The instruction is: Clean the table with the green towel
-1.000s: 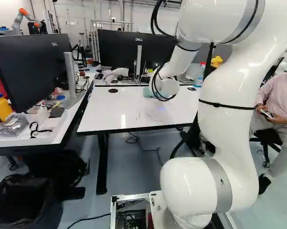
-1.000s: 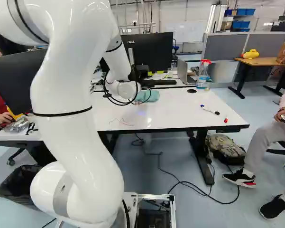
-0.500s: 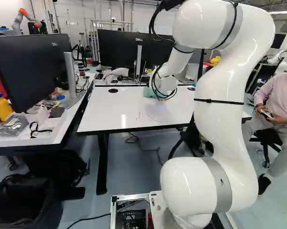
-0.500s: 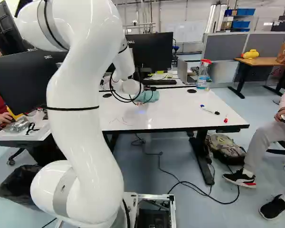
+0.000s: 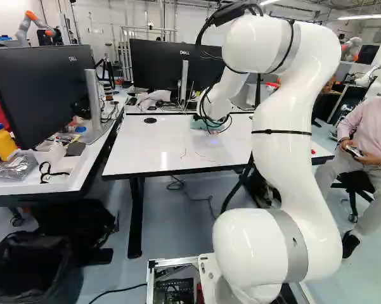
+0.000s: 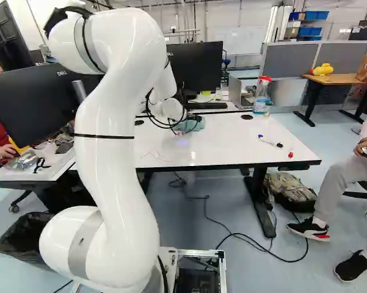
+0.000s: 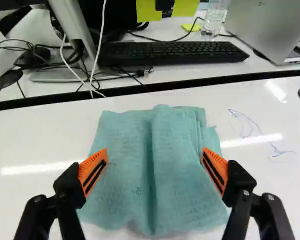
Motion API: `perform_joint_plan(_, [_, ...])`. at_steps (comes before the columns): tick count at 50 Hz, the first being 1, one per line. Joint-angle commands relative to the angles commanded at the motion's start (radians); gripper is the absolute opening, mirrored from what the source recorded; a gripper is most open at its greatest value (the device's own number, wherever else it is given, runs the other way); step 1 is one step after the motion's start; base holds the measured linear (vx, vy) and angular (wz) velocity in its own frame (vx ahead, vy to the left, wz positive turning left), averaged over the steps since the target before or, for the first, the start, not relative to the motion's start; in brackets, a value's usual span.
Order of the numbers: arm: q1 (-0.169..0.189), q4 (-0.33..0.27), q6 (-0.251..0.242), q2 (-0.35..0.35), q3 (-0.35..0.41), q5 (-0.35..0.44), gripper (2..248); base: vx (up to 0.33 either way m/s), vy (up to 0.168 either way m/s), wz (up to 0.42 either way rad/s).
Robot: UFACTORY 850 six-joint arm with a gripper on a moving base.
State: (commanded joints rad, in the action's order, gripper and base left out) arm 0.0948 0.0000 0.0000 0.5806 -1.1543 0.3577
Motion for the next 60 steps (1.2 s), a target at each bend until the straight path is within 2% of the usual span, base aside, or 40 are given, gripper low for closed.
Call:
perform_joint_plan(10, [-0.002,0.0,0.0,0.036,-0.05,-0.077,247,0.0,0.0,0.0])
perform_joint_plan(28, [-0.002,0.0,0.0,0.036,-0.05,-0.077,244,0.0,0.0,0.0])
perform_joint_plan(29, [-0.002,0.0,0.0,0.036,-0.05,-0.077,212,0.0,0.0,0.0])
perform_joint_plan(33, [-0.002,0.0,0.0,0.036,-0.05,-0.077,212,0.0,0.0,0.0])
perform_joint_plan(34, [-0.002,0.0,0.0,0.036,-0.05,-0.077,184,0.0,0.0,0.0])
perform_joint_plan(38, [-0.002,0.0,0.0,0.036,-0.05,-0.077,184,0.0,0.0,0.0])
perform_joint_plan(39, [-0.002,0.0,0.0,0.036,-0.05,-0.077,157,0.0,0.0,0.0])
perform_joint_plan(43, [-0.002,0.0,0.0,0.036,-0.05,-0.077,157,0.0,0.0,0.0])
perform_joint_plan(44, [-0.002,0.0,0.0,0.036,-0.05,-0.077,128,0.0,0.0,0.0])
perform_joint_plan(49, [-0.002,0.0,0.0,0.036,-0.05,-0.077,128,0.0,0.0,0.0])
perform_joint_plan(50, [-0.002,0.0,0.0,0.036,-0.05,-0.077,96,0.0,0.0,0.0])
perform_joint_plan(54, [-0.002,0.0,0.0,0.036,-0.05,-0.077,96,0.0,0.0,0.0])
perform_joint_plan(55, [-0.002,0.0,0.0,0.036,-0.05,-0.077,63,0.0,0.0,0.0])
perform_joint_plan(59, [-0.002,0.0,0.0,0.036,-0.05,-0.077,63,0.0,0.0,0.0])
perform_joint_plan(60, [-0.002,0.0,0.0,0.036,-0.05,-0.077,55,0.0,0.0,0.0])
